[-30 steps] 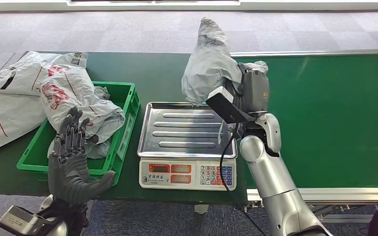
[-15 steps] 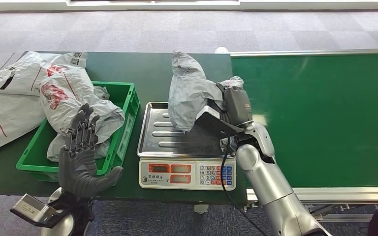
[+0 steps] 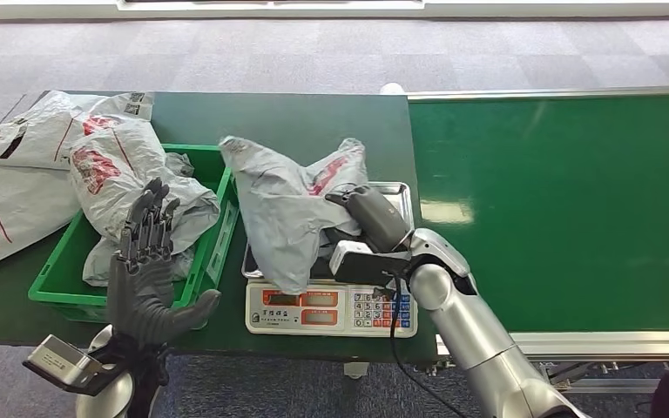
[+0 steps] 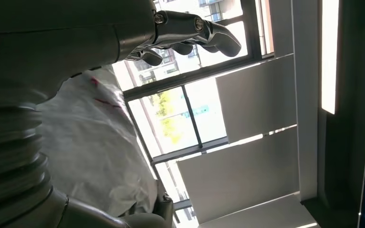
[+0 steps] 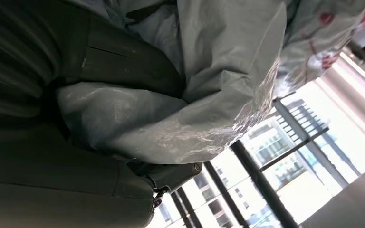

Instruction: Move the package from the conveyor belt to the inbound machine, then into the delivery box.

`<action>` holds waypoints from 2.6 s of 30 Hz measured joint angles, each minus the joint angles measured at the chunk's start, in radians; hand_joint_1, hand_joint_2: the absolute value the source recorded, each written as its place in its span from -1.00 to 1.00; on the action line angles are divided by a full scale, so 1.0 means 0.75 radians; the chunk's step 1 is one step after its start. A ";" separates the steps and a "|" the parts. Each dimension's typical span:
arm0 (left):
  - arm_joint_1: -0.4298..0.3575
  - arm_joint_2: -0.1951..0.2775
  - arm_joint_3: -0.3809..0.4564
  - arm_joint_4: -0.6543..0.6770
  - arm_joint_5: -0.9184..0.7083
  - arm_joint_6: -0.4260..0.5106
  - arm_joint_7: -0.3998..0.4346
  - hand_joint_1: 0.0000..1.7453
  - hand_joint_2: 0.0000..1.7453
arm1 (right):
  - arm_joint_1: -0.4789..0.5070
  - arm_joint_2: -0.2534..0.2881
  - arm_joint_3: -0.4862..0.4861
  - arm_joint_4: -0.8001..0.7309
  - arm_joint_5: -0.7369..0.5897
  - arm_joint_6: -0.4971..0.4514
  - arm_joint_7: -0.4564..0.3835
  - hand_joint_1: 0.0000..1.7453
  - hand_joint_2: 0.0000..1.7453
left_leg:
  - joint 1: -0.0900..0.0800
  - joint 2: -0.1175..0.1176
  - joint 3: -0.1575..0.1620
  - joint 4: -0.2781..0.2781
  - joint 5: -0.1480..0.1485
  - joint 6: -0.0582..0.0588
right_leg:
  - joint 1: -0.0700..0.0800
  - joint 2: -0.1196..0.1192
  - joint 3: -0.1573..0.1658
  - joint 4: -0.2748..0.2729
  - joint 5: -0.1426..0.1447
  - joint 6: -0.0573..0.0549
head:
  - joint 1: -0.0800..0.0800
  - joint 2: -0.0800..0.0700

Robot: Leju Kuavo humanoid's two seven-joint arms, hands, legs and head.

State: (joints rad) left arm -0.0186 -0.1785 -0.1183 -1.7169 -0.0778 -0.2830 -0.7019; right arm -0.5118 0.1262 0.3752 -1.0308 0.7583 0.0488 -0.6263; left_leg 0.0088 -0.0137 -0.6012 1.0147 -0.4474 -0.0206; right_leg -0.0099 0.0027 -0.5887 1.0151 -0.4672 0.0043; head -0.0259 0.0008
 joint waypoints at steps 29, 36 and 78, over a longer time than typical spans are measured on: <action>0.054 0.031 0.000 -0.067 -0.009 0.096 -0.001 -1.00 1.00 | -0.138 -0.021 0.300 0.067 0.023 -0.134 0.078 -1.00 -1.00 | 0.000 0.000 0.000 0.000 0.000 0.000 | 0.000 0.000 0.001 0.000 0.001 0.000 | 0.000 0.000; 0.082 0.034 0.001 -0.088 -0.012 0.095 -0.001 -1.00 1.00 | -0.145 -0.024 0.268 0.004 0.027 -0.147 0.098 -1.00 -1.00 | 0.000 0.000 0.000 0.000 0.000 0.000 | 0.000 0.000 0.000 0.000 0.001 0.000 | 0.000 0.000; 0.081 0.042 0.003 -0.063 -0.073 0.144 -0.001 -1.00 1.00 | -0.032 -0.146 0.101 -0.242 -0.085 0.153 -0.030 -1.00 -1.00 | 0.000 0.001 0.001 0.000 0.000 0.000 | 0.000 0.001 0.000 0.000 0.001 0.000 | 0.000 0.000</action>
State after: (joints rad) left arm 0.0424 -0.1470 -0.1157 -1.7639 -0.1323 -0.1751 -0.7027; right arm -0.5357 0.0166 0.4510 -1.2123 0.6948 0.1638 -0.6490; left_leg 0.0088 -0.0130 -0.6007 1.0150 -0.4474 -0.0206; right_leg -0.0101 0.0033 -0.5885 1.0151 -0.4666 0.0043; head -0.0259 0.0008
